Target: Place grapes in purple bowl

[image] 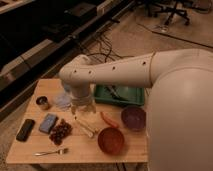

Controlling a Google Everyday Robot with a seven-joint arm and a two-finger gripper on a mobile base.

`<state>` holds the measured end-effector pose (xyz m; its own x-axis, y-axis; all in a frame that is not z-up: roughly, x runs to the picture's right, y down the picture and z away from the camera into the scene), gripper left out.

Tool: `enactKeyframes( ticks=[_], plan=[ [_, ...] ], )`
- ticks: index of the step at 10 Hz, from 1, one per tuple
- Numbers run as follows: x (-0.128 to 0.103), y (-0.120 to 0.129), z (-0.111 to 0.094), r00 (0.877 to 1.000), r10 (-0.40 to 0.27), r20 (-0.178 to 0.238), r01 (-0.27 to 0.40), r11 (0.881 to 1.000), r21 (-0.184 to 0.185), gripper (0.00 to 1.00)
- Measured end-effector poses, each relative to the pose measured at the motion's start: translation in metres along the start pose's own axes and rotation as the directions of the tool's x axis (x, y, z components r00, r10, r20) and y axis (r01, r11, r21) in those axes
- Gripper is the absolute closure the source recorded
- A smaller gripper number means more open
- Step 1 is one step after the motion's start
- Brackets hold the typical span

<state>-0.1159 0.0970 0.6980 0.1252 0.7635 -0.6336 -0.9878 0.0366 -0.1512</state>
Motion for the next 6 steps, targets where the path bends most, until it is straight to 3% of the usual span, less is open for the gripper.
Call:
enactKeyframes(
  ticks=[1,2,3,4,6],
  plan=[
    [-0.005,0.010,-0.005,0.998,-0.058,0.028,0.061,0.993,-0.105,0.35],
    [-0.011,0.020,-0.007,0.994,-0.100,0.052,0.108,0.979,-0.174,0.35],
    [-0.014,0.033,-0.009,0.988,-0.135,0.069,0.147,0.966,-0.214,0.35],
    [-0.018,0.046,-0.010,0.981,-0.176,0.086,0.193,0.944,-0.266,0.35],
    [-0.022,0.060,-0.007,0.974,-0.211,0.086,0.227,0.925,-0.306,0.35]
  ],
)
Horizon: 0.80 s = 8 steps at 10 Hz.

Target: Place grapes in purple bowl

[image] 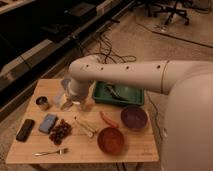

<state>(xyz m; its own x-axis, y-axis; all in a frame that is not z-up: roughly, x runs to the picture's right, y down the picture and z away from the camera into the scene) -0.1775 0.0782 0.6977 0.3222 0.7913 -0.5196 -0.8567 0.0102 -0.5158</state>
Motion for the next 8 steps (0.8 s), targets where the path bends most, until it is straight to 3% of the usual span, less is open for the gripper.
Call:
enactKeyframes(
  ticks=[2,4,8],
  plan=[
    [-0.007,0.009,0.020,0.999,-0.012,-0.045,0.013,1.000,0.004,0.35],
    [-0.009,0.008,0.047,0.995,-0.008,-0.098,0.012,0.999,0.038,0.35],
    [0.009,0.000,0.104,0.975,0.009,-0.223,0.029,0.985,0.170,0.35]
  ],
)
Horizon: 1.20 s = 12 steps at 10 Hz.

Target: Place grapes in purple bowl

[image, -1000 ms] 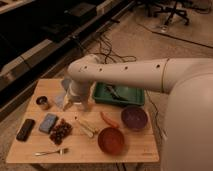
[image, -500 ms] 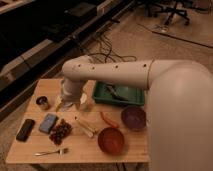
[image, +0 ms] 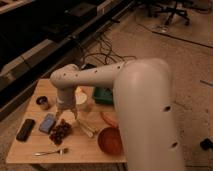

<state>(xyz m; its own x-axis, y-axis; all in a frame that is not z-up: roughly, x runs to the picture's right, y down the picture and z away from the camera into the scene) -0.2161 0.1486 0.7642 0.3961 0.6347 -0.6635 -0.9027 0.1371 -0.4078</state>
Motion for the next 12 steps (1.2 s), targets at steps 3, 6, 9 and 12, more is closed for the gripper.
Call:
enactKeyframes(
  ticks=[3,6,9,12],
  plan=[
    [0.004,0.010,0.030,0.997,-0.040,-0.064,0.042,0.999,0.027,0.35],
    [0.000,0.016,0.051,0.992,-0.083,-0.095,0.086,0.996,0.031,0.35],
    [-0.004,0.020,0.073,0.988,-0.077,-0.137,0.084,0.995,0.045,0.59],
    [-0.007,0.009,0.078,0.990,-0.020,-0.141,0.028,0.998,0.052,0.90]
  ],
)
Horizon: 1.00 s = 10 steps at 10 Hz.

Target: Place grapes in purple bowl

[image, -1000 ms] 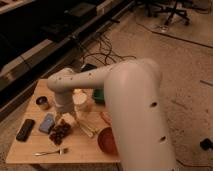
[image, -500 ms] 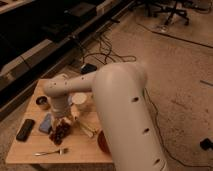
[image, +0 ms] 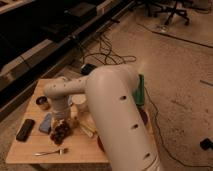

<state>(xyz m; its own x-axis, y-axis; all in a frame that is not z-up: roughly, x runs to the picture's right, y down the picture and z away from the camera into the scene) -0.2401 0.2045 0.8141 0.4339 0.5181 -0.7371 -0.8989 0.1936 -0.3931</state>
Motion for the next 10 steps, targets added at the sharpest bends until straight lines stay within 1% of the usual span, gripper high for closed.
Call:
enactKeyframes(
  ticks=[1,2,4,7,8,9,10],
  plan=[
    [0.000,-0.001,-0.005,1.000,0.006,0.008,-0.006,1.000,-0.007,0.96],
    [0.004,-0.007,-0.022,1.000,0.019,0.023,-0.018,1.000,-0.016,1.00],
    [0.013,-0.012,-0.056,0.998,0.035,0.046,-0.034,0.999,-0.036,1.00],
    [0.039,-0.012,-0.128,0.996,0.034,0.087,-0.029,0.998,-0.054,1.00],
    [0.050,-0.015,-0.147,0.995,0.032,0.098,-0.026,0.998,-0.060,1.00],
    [0.069,-0.020,-0.173,0.993,0.025,0.118,-0.017,0.998,-0.066,1.00],
    [0.081,-0.023,-0.187,0.991,0.022,0.130,-0.014,0.998,-0.068,1.00]
  ],
)
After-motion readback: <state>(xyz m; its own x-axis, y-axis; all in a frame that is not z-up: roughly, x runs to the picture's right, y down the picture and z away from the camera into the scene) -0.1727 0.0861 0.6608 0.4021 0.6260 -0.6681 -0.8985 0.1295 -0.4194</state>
